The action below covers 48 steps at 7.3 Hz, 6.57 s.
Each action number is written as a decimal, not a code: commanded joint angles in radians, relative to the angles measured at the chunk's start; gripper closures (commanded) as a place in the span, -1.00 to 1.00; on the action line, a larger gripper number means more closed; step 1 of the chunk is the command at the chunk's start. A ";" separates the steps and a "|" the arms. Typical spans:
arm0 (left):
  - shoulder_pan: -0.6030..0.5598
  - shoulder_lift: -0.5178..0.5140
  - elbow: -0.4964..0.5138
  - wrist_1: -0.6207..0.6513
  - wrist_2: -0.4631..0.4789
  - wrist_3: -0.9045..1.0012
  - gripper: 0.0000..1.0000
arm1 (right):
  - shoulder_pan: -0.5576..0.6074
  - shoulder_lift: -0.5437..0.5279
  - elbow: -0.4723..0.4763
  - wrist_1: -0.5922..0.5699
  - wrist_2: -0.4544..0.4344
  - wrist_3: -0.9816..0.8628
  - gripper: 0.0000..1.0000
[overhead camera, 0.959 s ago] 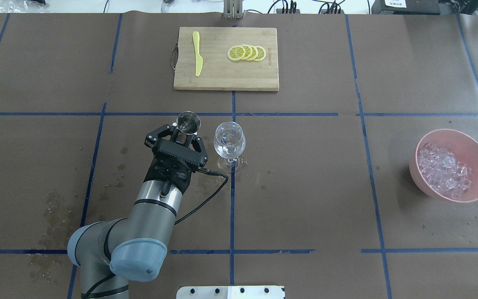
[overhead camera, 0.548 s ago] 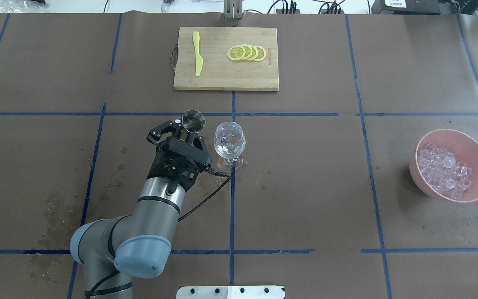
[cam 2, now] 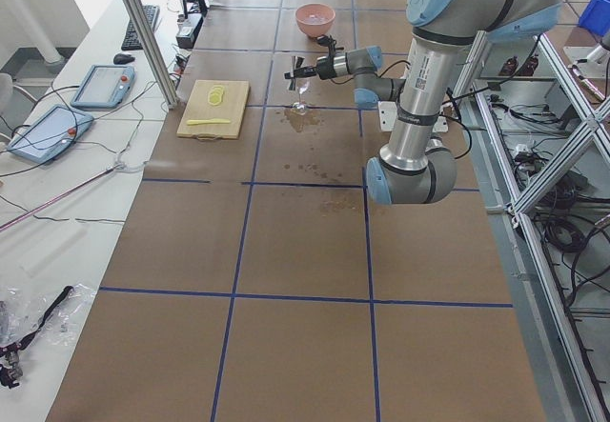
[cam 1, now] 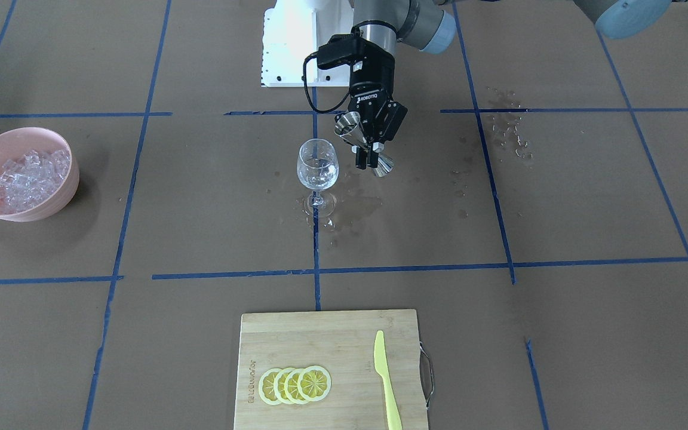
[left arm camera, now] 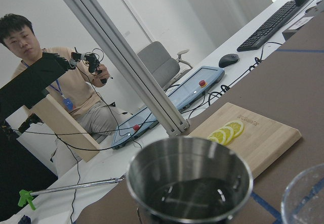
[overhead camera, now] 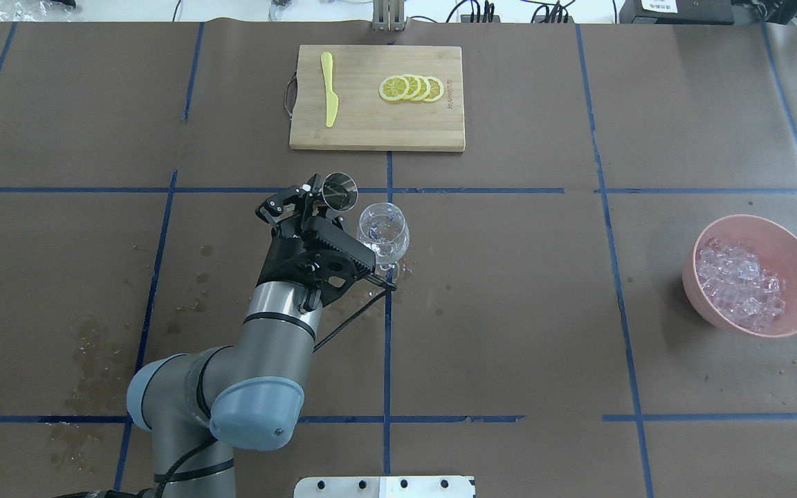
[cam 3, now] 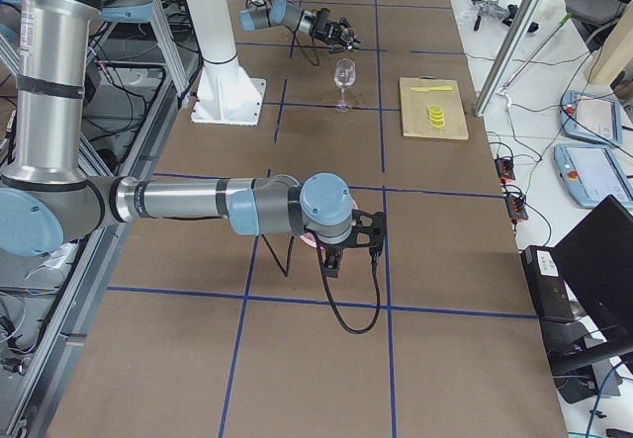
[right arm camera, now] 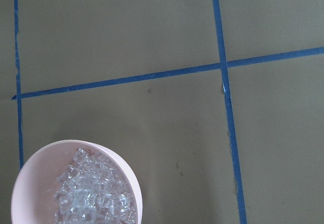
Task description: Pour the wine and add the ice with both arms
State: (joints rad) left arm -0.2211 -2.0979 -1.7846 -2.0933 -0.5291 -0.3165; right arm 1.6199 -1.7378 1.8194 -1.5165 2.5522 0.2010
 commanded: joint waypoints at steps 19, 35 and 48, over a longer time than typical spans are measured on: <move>-0.020 -0.068 0.013 0.076 0.079 0.771 1.00 | -0.002 0.015 0.095 0.004 0.000 0.142 -1.00; -0.021 0.296 -0.033 -0.488 0.104 0.560 1.00 | -0.209 0.096 0.198 0.009 -0.136 0.391 -1.00; -0.038 0.737 -0.024 -1.038 -0.055 -0.232 1.00 | -0.622 0.011 0.143 0.383 -0.484 0.708 -1.00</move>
State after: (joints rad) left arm -0.2595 -1.3669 -1.8070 -3.1318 -0.5782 -0.4601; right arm 1.0843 -1.7082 1.9631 -1.2007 2.1480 0.8302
